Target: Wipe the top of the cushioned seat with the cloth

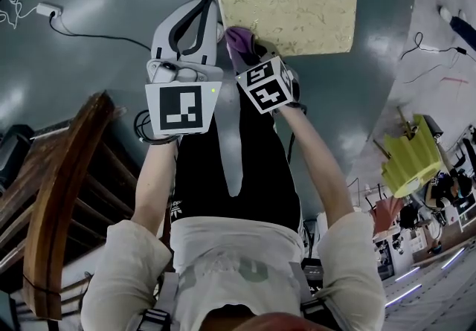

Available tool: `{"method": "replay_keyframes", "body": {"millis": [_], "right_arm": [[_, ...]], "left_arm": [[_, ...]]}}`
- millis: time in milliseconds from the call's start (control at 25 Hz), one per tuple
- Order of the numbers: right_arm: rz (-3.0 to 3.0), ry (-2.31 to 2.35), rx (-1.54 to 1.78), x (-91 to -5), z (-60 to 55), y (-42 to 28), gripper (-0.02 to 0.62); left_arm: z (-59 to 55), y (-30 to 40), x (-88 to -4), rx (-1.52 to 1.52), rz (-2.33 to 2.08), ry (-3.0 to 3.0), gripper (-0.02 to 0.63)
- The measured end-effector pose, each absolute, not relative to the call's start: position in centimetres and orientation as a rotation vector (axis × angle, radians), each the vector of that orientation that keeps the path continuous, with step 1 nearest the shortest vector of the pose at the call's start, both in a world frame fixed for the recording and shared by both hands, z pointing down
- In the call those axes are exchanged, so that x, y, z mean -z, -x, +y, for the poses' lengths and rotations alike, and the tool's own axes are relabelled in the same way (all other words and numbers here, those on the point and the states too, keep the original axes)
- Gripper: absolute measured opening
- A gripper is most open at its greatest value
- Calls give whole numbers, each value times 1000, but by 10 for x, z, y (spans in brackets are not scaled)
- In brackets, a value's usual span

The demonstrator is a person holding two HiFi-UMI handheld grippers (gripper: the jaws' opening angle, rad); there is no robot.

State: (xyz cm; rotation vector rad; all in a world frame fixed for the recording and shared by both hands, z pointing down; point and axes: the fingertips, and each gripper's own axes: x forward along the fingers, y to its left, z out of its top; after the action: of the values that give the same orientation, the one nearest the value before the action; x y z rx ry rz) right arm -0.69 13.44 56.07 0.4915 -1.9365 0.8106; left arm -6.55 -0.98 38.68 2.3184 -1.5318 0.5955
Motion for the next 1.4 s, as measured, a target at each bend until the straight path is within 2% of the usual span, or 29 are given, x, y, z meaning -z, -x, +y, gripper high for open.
{"method": "replay_keyframes", "body": {"millis": [360,1400], "right_arm": [[-1904,-515,-775,-557,121,-40,94],[-1640,-837,-660,-557,68,-252,94]], "left_arm": [[-12,46,-385,-599,-1497,-2348,6],[-16,0,-386,-652,-1426,-2410,6]]}}
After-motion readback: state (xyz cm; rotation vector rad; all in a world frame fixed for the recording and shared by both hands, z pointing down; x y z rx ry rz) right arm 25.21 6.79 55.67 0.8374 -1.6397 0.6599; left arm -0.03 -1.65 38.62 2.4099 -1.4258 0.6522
